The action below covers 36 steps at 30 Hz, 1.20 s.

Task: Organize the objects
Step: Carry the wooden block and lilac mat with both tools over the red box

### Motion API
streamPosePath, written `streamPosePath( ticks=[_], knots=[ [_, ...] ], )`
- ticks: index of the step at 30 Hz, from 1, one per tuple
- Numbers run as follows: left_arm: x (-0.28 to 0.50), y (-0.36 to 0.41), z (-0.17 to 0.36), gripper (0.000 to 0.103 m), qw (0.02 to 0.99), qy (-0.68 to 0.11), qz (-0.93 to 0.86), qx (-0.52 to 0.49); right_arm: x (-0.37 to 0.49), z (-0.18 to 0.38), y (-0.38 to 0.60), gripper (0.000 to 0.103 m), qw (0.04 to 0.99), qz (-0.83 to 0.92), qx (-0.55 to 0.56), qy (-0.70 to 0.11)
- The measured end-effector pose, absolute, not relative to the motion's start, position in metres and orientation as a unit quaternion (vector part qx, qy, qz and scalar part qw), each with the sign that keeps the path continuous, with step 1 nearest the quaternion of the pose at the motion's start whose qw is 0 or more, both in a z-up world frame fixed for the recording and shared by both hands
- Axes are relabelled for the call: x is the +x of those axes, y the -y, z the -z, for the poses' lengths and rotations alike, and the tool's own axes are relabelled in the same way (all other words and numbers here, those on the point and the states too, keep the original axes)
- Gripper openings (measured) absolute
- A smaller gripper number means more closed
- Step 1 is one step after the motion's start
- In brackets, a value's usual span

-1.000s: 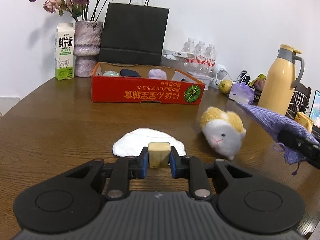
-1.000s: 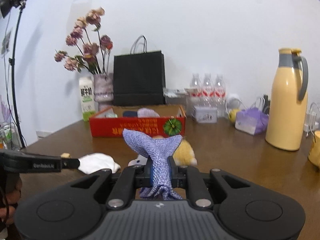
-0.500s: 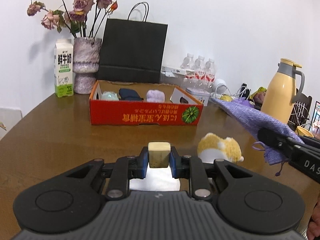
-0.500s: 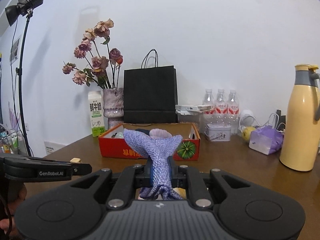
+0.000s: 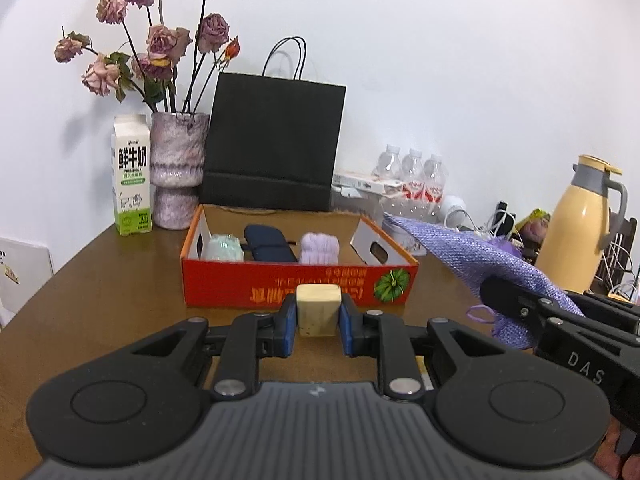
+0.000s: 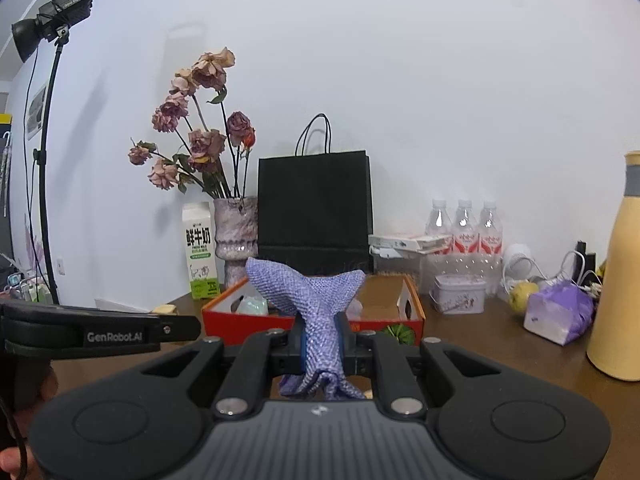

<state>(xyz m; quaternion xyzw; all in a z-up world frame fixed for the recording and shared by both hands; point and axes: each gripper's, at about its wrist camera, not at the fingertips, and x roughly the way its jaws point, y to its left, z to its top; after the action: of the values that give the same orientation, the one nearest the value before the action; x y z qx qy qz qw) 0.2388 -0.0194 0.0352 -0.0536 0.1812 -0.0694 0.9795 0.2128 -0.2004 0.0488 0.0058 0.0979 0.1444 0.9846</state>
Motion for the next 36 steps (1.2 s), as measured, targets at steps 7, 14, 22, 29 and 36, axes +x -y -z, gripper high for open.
streamPosePath(
  ticks=[7,14,22,29,36],
  knots=[
    [0.263,0.02,-0.049,0.022,0.982,-0.17,0.057,-0.059,0.242,-0.06,0.19,0.012,0.985,-0.147,0.003,-0.093],
    [0.296,0.015,-0.059,0.022,0.983,-0.164,0.034,-0.078,0.278,-0.068,0.178,0.012,0.985,-0.145,0.008,-0.092],
    [0.334,0.01,-0.064,0.022,0.984,-0.152,0.016,-0.093,0.329,-0.071,0.165,0.012,0.985,-0.143,0.014,-0.098],
    [0.369,0.01,-0.064,0.022,0.984,-0.151,0.008,-0.092,0.369,-0.07,0.157,0.012,0.984,-0.142,0.024,-0.109],
    [0.405,0.006,-0.063,0.022,0.984,-0.149,-0.001,-0.096,0.414,-0.068,0.156,0.012,0.982,-0.128,0.032,-0.132]
  ],
)
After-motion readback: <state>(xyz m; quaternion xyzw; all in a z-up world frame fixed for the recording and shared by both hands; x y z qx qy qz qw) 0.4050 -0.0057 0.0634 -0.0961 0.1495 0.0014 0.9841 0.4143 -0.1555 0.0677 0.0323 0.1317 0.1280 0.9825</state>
